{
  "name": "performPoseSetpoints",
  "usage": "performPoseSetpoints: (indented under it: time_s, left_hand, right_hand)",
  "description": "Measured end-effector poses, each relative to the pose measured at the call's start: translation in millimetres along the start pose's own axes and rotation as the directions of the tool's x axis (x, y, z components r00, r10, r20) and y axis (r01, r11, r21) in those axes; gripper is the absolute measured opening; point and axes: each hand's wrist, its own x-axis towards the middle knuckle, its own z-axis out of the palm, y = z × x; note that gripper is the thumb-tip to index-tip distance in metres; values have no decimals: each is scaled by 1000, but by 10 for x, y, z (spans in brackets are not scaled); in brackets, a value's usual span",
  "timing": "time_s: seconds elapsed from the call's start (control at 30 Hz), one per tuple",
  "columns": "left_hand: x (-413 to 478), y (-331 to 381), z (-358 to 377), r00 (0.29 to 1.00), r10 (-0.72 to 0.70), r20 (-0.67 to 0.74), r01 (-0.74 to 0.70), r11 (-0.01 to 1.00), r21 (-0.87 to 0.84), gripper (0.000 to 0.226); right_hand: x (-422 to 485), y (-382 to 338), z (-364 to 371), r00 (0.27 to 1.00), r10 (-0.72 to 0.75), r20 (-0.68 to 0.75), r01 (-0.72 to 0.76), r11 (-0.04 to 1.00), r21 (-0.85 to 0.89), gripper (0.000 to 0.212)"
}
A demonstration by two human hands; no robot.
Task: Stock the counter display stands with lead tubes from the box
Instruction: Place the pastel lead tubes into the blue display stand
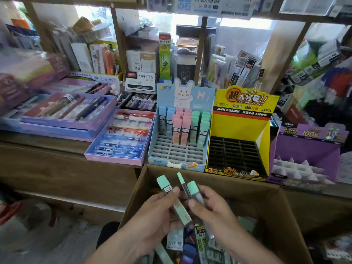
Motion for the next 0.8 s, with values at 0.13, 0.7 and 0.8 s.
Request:
performPoseSetpoints:
  time_s: [0.13, 0.7, 0.8]
  left_hand:
    - [6, -5, -56, 1000, 13, 11, -13, 1000, 0, 34]
    - [-26, 80, -90, 977, 167, -135, -140, 972, 190, 18]
    - [-52, 152, -136, 980, 175, -97, -150, 964, 219, 19]
  right_hand:
    - [3, -6, 11, 1000, 17, 27, -17, 1000, -5, 39]
    - [40, -116, -81, 997, -43, -70, 40, 998, -51, 37]
    - [57, -156, -138, 995, -44, -90, 39, 998, -59, 33]
